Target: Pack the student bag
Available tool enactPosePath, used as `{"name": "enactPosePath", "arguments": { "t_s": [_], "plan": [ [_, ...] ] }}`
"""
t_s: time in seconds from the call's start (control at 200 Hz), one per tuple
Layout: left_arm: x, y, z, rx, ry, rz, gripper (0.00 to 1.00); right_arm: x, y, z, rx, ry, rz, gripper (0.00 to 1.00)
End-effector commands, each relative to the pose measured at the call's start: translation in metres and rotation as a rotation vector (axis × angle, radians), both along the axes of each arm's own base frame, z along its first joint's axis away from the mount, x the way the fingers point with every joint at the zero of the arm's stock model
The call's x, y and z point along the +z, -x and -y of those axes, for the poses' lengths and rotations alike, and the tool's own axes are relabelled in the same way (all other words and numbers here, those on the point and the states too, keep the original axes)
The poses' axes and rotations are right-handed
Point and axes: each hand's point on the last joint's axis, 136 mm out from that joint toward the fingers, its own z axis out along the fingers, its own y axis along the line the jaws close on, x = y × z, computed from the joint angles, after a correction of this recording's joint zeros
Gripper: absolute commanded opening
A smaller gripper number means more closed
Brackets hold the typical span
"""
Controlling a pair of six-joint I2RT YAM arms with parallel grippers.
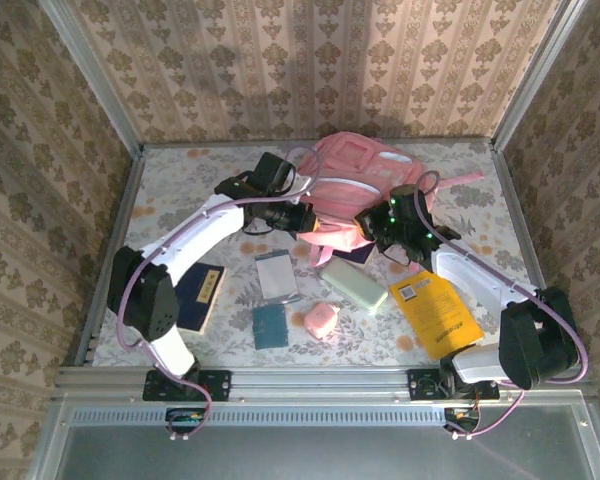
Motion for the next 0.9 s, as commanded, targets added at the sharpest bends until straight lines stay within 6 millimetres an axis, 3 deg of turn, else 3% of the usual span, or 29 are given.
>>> {"name": "enactPosePath", "arguments": {
  "t_s": [0.0, 0.14, 0.29, 0.4, 0.495, 0.605, 0.675, 0.745, 0.76, 0.895],
  "plan": [
    [-0.021, -0.021, -0.048, 0.15, -0.122, -0.004, 0.0, 0.031, -0.009, 0.021, -0.028, 0.04, 0.088, 0.0],
    [-0.036, -0.028, -0.058, 0.189, -0.111, -0.037, 0.0, 0.041, -0.009, 0.027, -0.018, 0.049, 0.109, 0.0],
    [-0.039, -0.039, -0.065, 0.23, -0.083, -0.039, 0.0, 0.047, -0.009, 0.03, 0.001, 0.053, 0.126, 0.0],
    [-0.031, -0.044, -0.062, 0.23, -0.046, -0.022, 0.0, 0.047, -0.008, 0.029, 0.025, 0.065, 0.138, 0.0],
    [-0.01, -0.046, -0.053, 0.214, 0.015, 0.015, 0.0, 0.053, -0.013, 0.021, 0.088, 0.071, 0.18, 0.0],
    [0.012, -0.044, -0.051, 0.218, 0.056, 0.061, 0.0, 0.061, -0.02, 0.014, 0.17, 0.117, 0.235, 0.29],
    [0.023, -0.04, -0.052, 0.226, 0.082, 0.079, 0.0, 0.07, -0.025, 0.007, 0.221, 0.125, 0.282, 0.42],
    [0.03, -0.034, -0.053, 0.231, 0.108, 0.088, 0.0, 0.083, -0.029, 0.001, 0.255, 0.121, 0.329, 0.48],
    [0.031, -0.033, -0.053, 0.234, 0.112, 0.087, 0.0, 0.076, -0.034, -0.001, 0.264, 0.124, 0.313, 0.48],
    [0.037, -0.02, -0.056, 0.249, 0.136, 0.104, 0.0, 0.079, -0.046, -0.01, 0.303, 0.184, 0.313, 0.5]
  ]
}}
